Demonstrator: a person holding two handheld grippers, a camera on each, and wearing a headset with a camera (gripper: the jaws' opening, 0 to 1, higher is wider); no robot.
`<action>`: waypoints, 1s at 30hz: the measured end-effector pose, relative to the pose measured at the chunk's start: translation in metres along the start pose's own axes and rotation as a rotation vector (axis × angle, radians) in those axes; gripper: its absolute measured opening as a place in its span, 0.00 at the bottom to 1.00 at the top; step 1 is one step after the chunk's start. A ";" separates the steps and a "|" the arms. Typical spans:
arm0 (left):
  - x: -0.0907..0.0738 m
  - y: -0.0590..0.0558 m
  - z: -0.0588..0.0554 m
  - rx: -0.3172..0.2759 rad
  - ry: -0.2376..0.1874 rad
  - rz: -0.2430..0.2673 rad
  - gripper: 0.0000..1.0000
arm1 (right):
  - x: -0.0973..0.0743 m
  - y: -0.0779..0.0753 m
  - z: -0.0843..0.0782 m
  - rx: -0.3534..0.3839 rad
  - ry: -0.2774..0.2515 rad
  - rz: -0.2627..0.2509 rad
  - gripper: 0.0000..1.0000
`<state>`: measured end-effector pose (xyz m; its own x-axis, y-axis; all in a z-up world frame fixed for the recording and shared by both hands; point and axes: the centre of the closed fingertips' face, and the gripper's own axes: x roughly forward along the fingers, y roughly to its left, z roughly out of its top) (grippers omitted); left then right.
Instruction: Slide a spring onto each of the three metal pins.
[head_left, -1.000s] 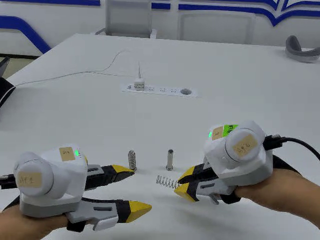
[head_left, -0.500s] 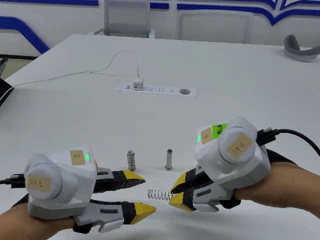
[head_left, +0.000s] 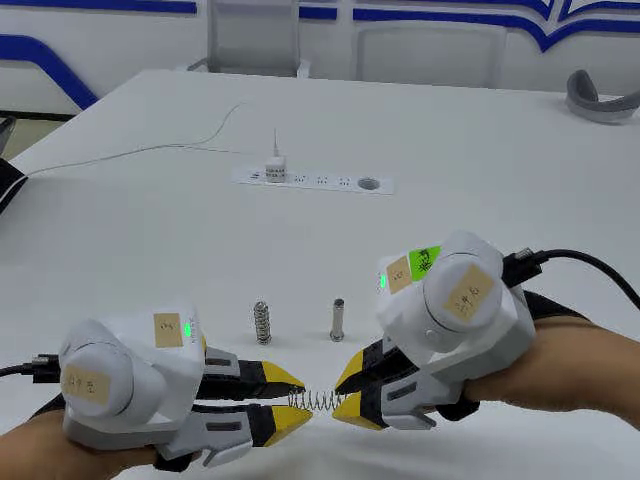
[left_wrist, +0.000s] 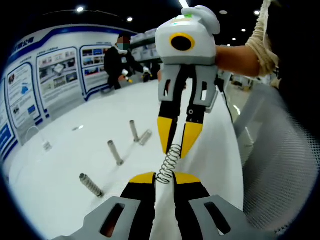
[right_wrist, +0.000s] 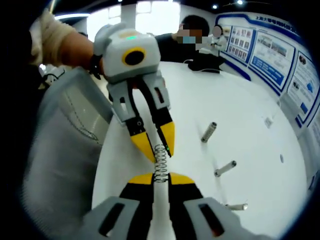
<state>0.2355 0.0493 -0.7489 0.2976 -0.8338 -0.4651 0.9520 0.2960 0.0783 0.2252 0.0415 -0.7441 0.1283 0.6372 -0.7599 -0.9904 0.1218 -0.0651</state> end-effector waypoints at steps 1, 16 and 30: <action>0.000 0.000 0.000 0.001 0.002 0.001 0.13 | -0.001 0.000 0.001 -0.001 0.000 -0.001 0.12; 0.001 -0.002 0.001 0.002 -0.004 -0.010 0.12 | -0.014 0.001 0.040 -0.009 -0.105 -0.014 0.12; 0.000 -0.002 0.009 -0.031 -0.031 -0.015 0.11 | -0.009 0.002 0.063 -0.030 -0.175 -0.029 0.12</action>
<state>0.2346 0.0443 -0.7411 0.2859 -0.8523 -0.4380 0.9538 0.2973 0.0441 0.2249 0.0839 -0.6965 0.1612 0.7569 -0.6333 -0.9869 0.1209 -0.1067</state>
